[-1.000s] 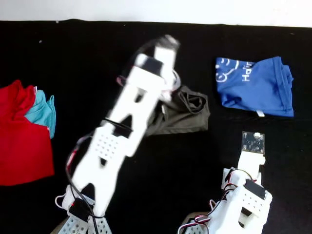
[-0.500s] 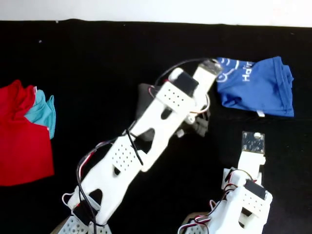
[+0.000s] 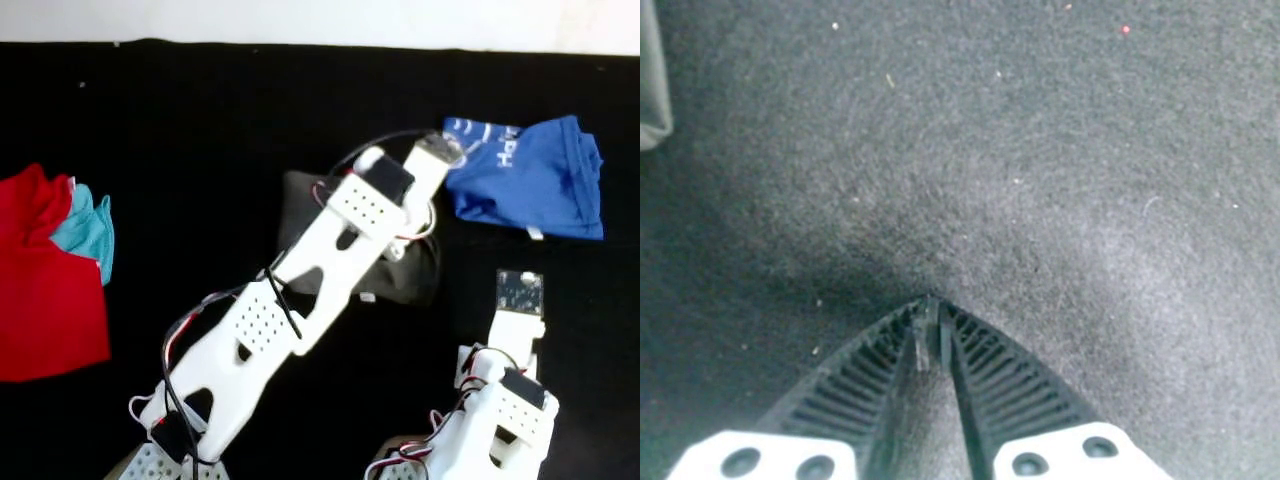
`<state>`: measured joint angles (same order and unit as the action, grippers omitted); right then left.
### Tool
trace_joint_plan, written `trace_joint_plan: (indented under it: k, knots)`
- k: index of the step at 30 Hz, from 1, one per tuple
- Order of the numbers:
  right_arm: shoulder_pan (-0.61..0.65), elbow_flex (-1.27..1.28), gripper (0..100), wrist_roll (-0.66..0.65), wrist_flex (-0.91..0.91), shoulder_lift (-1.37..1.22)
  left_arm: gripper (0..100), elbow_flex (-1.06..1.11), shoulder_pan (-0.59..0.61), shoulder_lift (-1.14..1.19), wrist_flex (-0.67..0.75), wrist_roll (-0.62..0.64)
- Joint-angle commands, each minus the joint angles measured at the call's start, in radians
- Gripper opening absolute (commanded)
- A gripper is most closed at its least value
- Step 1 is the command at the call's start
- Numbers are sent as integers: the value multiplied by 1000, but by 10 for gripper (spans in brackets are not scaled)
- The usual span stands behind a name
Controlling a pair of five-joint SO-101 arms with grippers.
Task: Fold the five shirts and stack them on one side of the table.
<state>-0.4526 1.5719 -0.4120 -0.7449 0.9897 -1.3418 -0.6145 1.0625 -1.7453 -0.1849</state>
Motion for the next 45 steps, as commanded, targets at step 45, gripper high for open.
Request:
trace_joint_plan:
  k: [45]
  knots:
    - [-7, 28, 5, 12, 19, 2, 10, -208, 173, 68, 319, 8]
